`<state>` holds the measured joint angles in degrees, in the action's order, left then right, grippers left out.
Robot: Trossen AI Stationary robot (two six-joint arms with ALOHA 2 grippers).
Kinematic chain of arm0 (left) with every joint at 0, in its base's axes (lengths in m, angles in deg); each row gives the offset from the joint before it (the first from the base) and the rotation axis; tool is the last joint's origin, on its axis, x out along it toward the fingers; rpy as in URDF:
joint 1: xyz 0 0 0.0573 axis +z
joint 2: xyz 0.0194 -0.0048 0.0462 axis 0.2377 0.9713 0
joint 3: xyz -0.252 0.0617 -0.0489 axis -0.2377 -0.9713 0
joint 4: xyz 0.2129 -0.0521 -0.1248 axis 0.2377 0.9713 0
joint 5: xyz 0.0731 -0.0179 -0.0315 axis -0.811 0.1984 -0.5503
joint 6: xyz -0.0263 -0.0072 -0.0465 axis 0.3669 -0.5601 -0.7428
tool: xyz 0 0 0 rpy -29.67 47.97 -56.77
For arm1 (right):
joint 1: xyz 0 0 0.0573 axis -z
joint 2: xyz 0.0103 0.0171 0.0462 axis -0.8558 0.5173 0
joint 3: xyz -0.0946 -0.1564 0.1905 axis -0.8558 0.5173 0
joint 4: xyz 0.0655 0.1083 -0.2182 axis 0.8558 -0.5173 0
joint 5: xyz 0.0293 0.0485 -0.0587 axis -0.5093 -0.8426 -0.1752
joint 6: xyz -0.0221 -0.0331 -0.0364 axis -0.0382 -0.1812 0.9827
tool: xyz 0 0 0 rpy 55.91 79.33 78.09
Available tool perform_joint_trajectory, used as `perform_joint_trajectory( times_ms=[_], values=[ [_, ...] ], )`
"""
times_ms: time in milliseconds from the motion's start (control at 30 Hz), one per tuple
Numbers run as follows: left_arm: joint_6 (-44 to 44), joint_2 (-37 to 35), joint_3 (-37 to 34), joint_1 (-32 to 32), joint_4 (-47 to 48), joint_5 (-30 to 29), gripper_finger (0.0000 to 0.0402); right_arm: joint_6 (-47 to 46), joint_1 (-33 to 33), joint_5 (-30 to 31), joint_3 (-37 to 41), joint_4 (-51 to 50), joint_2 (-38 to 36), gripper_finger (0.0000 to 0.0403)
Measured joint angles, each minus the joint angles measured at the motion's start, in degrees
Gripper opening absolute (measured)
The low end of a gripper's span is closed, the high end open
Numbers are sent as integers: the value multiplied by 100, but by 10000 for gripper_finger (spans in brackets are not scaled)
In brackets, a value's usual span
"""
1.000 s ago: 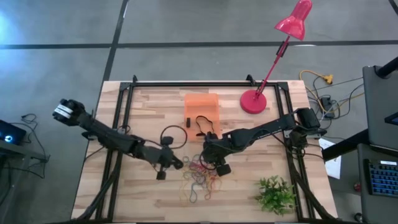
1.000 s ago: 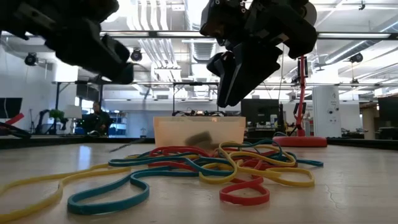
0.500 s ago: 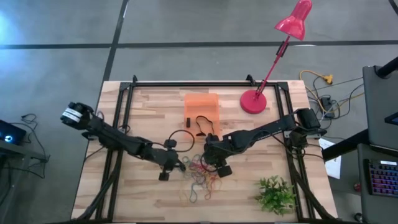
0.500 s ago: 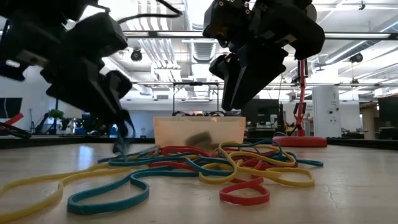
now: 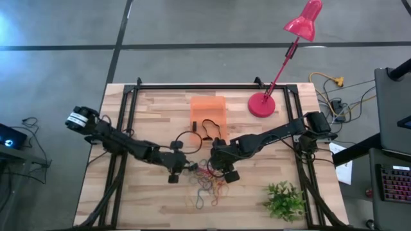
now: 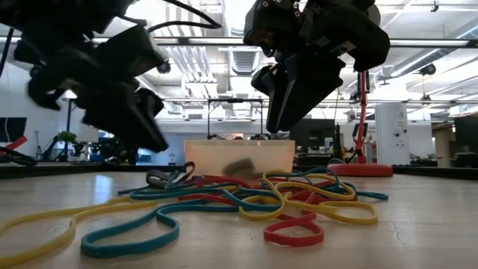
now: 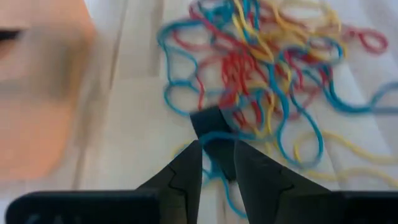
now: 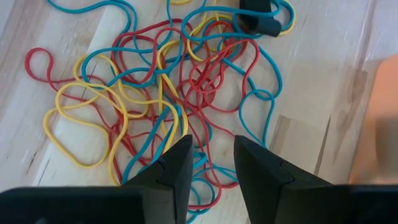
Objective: Pick and place rubber bands into bin
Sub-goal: Put the black rubber band into the orange bin
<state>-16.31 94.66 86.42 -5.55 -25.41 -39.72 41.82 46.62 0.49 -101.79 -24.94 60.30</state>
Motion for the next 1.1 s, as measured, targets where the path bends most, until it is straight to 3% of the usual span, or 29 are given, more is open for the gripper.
perform_joint_trajectory(
  times_ms=[467, 800, 1100],
  values=[
    [120, 45, 0, 296, -547, 173, 77, -7, -2, 1, 0, 8, 0, 99],
    [137, 1126, 315, 322, -830, 455, 77, -20, -2, 1, 0, 14, 0, 100],
    [126, 1154, 363, 368, -820, 448, 77, -18, -28, 1, 0, 10, 0, 97]
  ],
)
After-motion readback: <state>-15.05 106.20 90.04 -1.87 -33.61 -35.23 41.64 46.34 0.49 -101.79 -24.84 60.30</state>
